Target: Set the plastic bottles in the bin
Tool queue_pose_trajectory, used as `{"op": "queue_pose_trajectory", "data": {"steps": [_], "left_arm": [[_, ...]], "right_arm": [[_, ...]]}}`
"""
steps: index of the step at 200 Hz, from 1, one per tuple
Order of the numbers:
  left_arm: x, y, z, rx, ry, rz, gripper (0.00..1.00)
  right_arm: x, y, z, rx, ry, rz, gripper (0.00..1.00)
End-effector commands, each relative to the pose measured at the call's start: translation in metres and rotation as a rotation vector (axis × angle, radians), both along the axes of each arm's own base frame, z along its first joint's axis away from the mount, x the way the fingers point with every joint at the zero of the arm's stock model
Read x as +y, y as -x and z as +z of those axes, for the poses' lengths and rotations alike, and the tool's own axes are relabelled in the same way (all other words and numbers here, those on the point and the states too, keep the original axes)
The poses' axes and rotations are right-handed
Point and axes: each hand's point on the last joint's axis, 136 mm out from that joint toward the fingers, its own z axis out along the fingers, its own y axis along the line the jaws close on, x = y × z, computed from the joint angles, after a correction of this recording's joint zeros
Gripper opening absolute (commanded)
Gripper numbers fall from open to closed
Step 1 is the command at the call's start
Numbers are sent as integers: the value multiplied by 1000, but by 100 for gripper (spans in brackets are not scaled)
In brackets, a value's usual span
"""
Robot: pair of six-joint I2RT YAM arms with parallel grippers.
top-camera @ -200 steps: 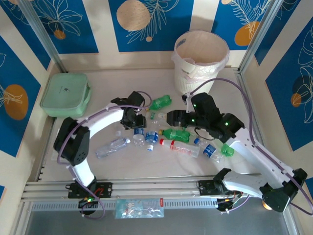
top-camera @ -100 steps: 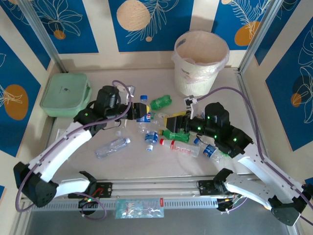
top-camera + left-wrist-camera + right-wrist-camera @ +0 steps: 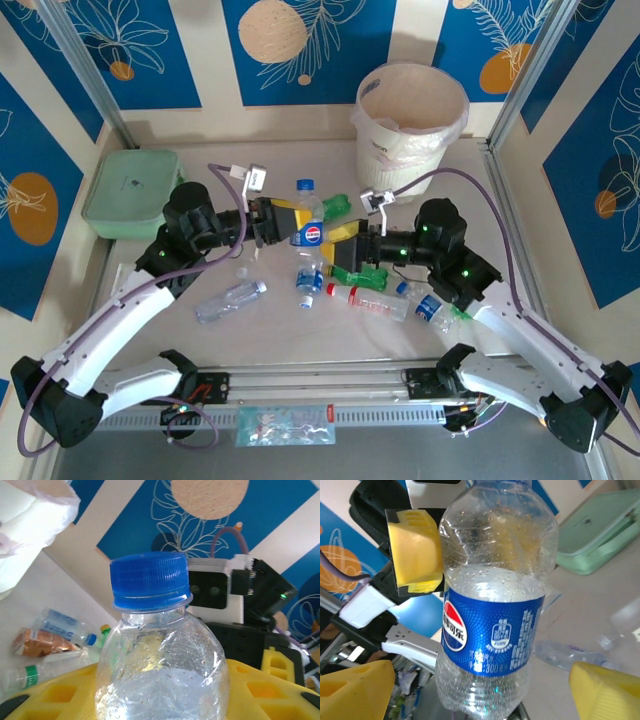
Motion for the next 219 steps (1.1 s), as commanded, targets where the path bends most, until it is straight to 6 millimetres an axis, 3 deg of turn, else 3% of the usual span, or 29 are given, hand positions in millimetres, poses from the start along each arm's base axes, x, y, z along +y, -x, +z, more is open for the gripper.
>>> {"op": "queue_pose_trajectory", "data": {"steps": [1,104,178,190,219], "left_arm": [[3,19,30,-72,97,-69,46],[0,23,31,-64,107,-86,46],[-1,20,26,-56,78,-70,48],[0,20,25,-58,59,-62,52],[5,17,28,-67,35,-18,83]], "right_arm": [[8,16,25,0,-57,127,89],[24,7,41,63,-140,153,78],[25,6,36,113,-163,143,53],[24,6,36,112,-161,136,52],[21,5,35,107,-144,103,50]]}}
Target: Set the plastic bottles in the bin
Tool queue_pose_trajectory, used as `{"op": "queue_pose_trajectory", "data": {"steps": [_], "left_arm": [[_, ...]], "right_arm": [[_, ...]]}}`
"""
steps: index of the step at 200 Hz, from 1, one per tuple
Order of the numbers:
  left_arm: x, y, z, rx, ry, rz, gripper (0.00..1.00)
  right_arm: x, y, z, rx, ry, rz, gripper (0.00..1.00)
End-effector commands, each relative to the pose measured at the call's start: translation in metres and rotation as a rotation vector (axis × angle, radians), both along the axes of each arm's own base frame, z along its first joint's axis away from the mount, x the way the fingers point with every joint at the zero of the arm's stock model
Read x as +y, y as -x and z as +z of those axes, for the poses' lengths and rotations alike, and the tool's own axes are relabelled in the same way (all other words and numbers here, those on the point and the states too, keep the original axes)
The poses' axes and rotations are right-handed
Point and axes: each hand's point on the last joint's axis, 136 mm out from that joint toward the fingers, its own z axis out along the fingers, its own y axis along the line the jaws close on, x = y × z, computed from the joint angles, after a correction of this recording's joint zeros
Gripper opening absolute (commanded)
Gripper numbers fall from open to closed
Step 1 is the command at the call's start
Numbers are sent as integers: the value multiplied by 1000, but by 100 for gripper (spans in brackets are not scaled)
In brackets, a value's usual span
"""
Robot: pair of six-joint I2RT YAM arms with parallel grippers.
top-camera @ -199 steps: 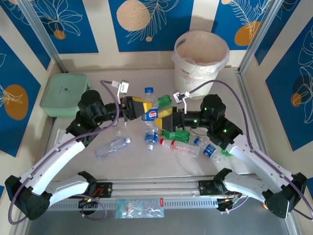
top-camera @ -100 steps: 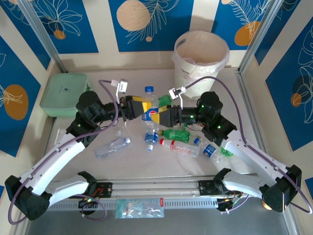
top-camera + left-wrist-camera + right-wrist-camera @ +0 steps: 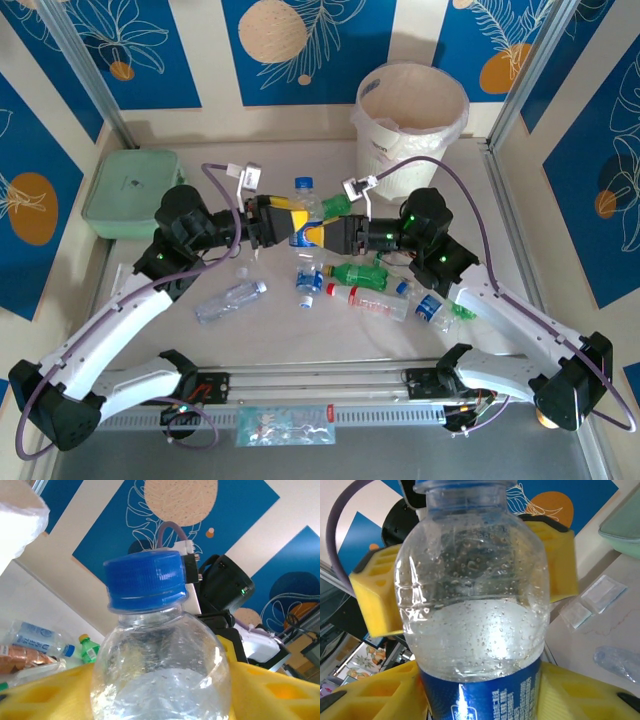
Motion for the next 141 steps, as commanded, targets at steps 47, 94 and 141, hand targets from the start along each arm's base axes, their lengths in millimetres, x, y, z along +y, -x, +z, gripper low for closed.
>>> {"op": "queue_pose_trajectory", "data": {"steps": [47,94,141], "left_arm": [[32,-9,10,-94,-123,240,94],[69,-32,-22,-72,-362,480,94],[69,-34,-65,14,-485,454,92]], "right_arm": [[-19,-4,9,-68,24,-127,47],[-65,-49,11,-33,120,-371,45],[-126,-126,21,-41,303,-733,40]]}}
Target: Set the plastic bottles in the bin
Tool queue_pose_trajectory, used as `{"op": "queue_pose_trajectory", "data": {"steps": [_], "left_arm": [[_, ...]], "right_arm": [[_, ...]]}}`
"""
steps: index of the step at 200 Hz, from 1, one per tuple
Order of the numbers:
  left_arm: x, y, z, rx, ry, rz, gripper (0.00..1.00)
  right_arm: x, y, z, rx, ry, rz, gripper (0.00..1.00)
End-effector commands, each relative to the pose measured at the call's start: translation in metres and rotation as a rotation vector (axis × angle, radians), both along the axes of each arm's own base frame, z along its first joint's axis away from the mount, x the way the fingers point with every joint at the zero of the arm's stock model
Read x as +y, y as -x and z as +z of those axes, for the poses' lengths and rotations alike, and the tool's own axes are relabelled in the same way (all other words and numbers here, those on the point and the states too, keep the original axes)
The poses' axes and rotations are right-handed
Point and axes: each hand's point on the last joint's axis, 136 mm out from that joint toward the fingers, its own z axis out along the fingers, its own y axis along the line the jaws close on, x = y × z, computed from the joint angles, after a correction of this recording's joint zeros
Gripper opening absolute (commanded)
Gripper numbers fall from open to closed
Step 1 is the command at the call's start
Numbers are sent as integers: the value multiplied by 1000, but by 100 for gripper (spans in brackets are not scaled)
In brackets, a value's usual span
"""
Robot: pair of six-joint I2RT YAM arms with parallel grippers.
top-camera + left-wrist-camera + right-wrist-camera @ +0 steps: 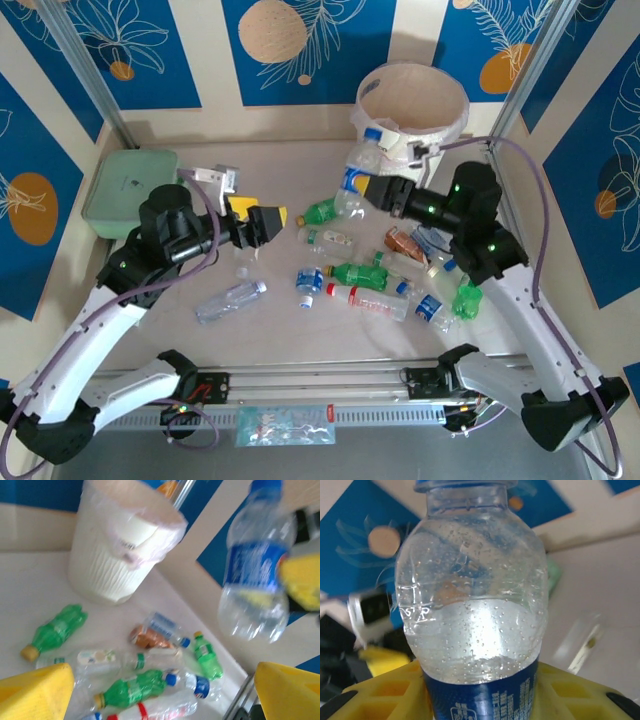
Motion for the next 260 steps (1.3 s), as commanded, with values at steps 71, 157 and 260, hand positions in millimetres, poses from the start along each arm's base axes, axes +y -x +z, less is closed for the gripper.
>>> {"op": "queue_pose_trajectory", "data": {"steps": [71,157,260], "left_arm": [[2,6,-65,145,-171,-33,89],[7,15,-68,139,-213,-55,89],[10,17,-75,148,-212,-42,88]], "right_arm": [[-103,-179,10,22,387,-592,36],[-155,-296,-35,174,564,-734,37],[-158,-315,-157,457,585,-614,49]]}}
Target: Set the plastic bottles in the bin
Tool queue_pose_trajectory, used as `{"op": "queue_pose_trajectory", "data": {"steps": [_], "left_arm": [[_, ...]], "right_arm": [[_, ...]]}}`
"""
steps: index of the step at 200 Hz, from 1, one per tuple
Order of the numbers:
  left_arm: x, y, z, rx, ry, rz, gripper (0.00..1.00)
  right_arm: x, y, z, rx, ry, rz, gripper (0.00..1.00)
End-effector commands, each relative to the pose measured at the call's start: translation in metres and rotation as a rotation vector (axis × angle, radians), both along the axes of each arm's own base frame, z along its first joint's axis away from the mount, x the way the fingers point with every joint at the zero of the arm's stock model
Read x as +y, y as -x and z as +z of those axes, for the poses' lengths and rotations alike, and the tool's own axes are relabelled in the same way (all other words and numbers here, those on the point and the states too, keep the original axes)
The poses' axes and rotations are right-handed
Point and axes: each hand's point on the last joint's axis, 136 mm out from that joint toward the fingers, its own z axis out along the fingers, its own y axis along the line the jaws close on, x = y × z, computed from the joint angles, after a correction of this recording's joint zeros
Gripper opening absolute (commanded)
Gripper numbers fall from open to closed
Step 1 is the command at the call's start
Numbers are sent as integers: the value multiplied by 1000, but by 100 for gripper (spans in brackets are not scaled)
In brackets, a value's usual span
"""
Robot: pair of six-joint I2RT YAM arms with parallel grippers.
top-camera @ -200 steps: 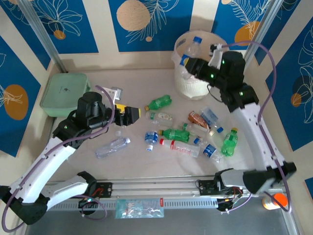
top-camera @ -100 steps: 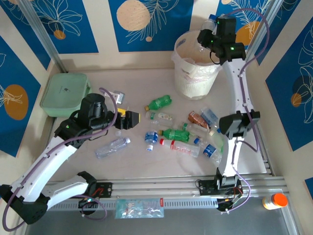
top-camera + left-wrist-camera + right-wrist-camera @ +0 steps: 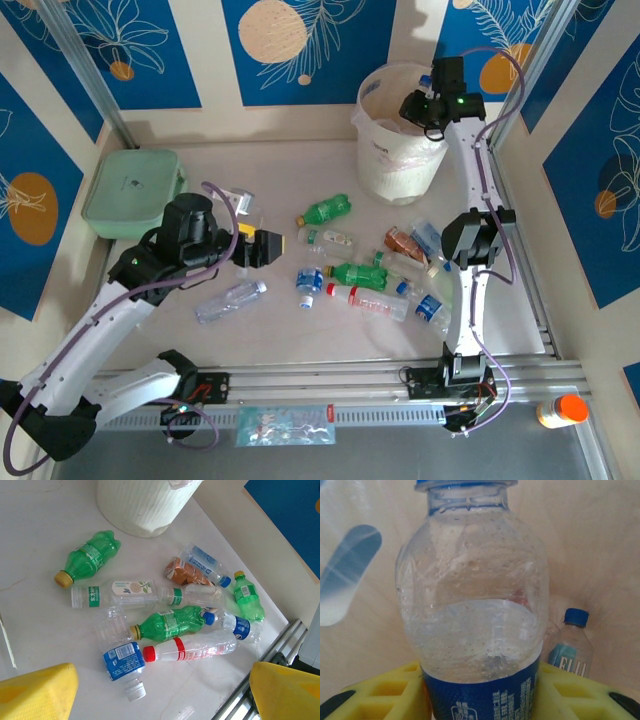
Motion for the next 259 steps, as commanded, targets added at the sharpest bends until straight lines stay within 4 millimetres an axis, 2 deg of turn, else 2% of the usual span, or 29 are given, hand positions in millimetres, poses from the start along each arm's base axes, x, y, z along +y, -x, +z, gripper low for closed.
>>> {"op": "queue_pose_trajectory", "data": {"steps": [1,30,77,116,158,197,233,259], "left_arm": [[0,6,-2,-1,4,-16,89],[-1,7,-6,13,20,-14,89],[1,6,-11,21,8,-4,89],[2,5,-10,18,1,3,90],[9,4,-11,7,-27,28,91],[16,4,-9,-7,-49,53,92],[30,-4,-15,-34,-109,126,92],[40,-9,-21,-27,-154,181,92]], "right_arm": [[3,4,-21,67,-32,22,49],[2,3,-25,74,-38,22,57],[1,3,0,14,-26,28,72],[-2,8,21,-29,-23,28,74],[-1,20,61,-110,2,40,73],[7,40,110,-218,58,43,72],[28,66,150,-306,78,84,69],[61,96,173,-367,135,164,68]]}}
